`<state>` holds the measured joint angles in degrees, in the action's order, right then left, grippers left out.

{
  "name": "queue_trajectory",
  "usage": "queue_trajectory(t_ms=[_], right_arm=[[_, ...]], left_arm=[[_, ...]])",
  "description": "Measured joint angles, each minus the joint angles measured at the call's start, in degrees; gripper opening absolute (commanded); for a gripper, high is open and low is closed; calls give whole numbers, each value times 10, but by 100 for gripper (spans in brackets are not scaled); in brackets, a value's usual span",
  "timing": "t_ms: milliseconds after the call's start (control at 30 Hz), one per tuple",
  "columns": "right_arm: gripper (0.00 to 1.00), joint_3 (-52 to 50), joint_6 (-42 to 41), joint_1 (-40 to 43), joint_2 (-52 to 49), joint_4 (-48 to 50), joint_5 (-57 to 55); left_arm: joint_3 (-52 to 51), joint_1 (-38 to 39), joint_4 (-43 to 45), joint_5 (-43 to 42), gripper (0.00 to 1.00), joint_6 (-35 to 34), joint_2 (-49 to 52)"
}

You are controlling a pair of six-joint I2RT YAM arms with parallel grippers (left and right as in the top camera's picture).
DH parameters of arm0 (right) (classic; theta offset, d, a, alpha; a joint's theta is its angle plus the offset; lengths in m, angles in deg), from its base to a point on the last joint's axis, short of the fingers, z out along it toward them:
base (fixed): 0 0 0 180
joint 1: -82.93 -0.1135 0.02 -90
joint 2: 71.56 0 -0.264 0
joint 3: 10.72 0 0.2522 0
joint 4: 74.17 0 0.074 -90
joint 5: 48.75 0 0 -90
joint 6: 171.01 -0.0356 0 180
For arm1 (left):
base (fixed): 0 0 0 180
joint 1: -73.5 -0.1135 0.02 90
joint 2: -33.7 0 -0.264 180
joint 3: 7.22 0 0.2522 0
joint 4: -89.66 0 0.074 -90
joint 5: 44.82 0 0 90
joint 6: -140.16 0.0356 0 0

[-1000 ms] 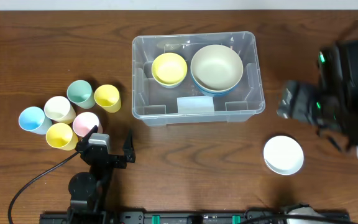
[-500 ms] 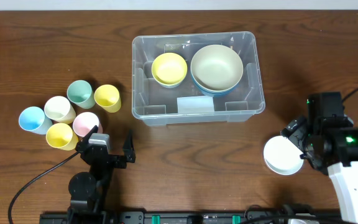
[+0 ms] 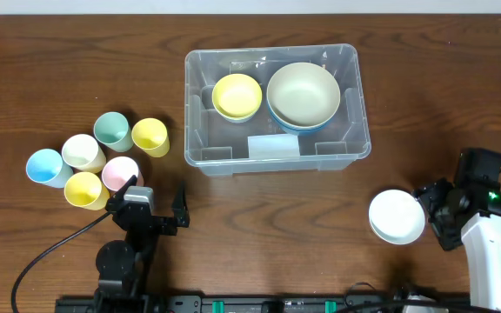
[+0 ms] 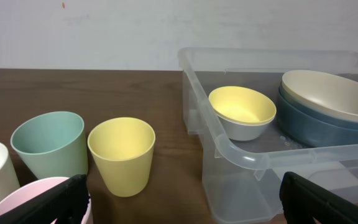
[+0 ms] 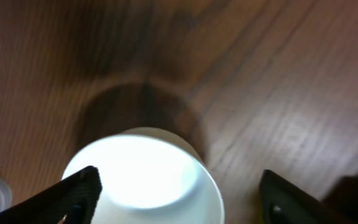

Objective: Pack container
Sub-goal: 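Grasp the white bowl rim with the right gripper and lift it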

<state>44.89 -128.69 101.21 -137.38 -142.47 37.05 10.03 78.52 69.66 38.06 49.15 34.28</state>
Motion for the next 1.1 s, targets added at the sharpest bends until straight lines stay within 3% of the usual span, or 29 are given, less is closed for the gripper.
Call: queue_trajectory(t_ms=[333, 533, 667, 967, 1100], right_arm=[[53, -42, 21, 0, -57, 54, 30], [26, -44, 27, 0, -66, 61, 32], [17, -44, 32, 0, -66, 62, 34], [10, -61, 38, 0, -66, 85, 34], [1, -80, 42, 0, -59, 114, 41]], left_arm=[[0, 0, 0, 0, 98, 0, 0], [0, 0, 0, 0, 98, 0, 0], [0, 0, 0, 0, 98, 0, 0], [0, 0, 0, 0, 98, 0, 0], [0, 0, 0, 0, 98, 0, 0]])
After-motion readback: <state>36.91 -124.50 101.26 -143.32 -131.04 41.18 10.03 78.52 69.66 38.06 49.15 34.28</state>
